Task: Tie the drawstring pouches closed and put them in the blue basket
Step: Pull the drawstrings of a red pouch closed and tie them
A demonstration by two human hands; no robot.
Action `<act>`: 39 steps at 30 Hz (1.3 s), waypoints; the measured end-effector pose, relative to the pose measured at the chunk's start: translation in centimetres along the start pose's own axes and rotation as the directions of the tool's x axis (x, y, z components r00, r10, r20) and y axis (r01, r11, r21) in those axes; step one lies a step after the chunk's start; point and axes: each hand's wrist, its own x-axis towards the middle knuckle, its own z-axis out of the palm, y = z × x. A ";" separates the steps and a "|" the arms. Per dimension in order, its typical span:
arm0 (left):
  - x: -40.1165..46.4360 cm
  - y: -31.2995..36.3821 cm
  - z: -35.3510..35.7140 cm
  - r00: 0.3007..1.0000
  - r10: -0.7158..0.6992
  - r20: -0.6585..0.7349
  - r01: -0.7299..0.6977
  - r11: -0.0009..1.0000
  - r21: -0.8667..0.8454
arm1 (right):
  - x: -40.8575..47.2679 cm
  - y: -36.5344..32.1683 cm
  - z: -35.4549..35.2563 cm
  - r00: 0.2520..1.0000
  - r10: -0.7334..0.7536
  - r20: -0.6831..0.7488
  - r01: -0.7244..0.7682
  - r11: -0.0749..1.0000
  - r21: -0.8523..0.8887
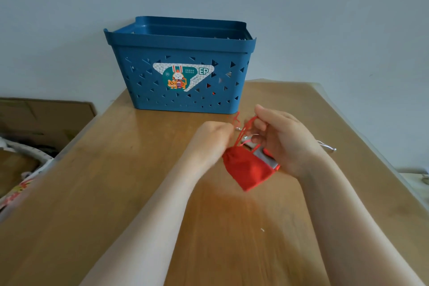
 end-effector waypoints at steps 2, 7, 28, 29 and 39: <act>-0.6 0.2 0.6 0.993 0.104 0.056 -0.112 0.976 0.185 | -0.7 -0.5 0.5 0.997 -0.062 -0.042 0.044 0.943 -0.330; -1.2 0.5 0.6 0.967 0.188 0.174 -0.230 0.936 0.267 | -1.2 -1.0 0.9 0.971 -0.189 -0.147 0.068 0.805 -0.589; -0.4 0.7 -0.4 0.970 0.100 0.221 -0.101 0.995 -0.010 | -1.0 -0.8 -0.4 0.893 -0.349 0.283 0.394 0.307 -0.866; -0.4 0.6 -0.5 0.970 0.112 0.216 -0.109 0.994 -0.025 | -0.8 -0.7 -0.4 0.890 -0.349 0.293 0.393 0.262 -0.882; -0.4 0.9 -0.9 0.989 0.147 -0.002 -0.145 0.969 -0.199 | -0.8 -0.8 -0.7 0.822 -0.531 0.206 0.397 0.274 -0.876</act>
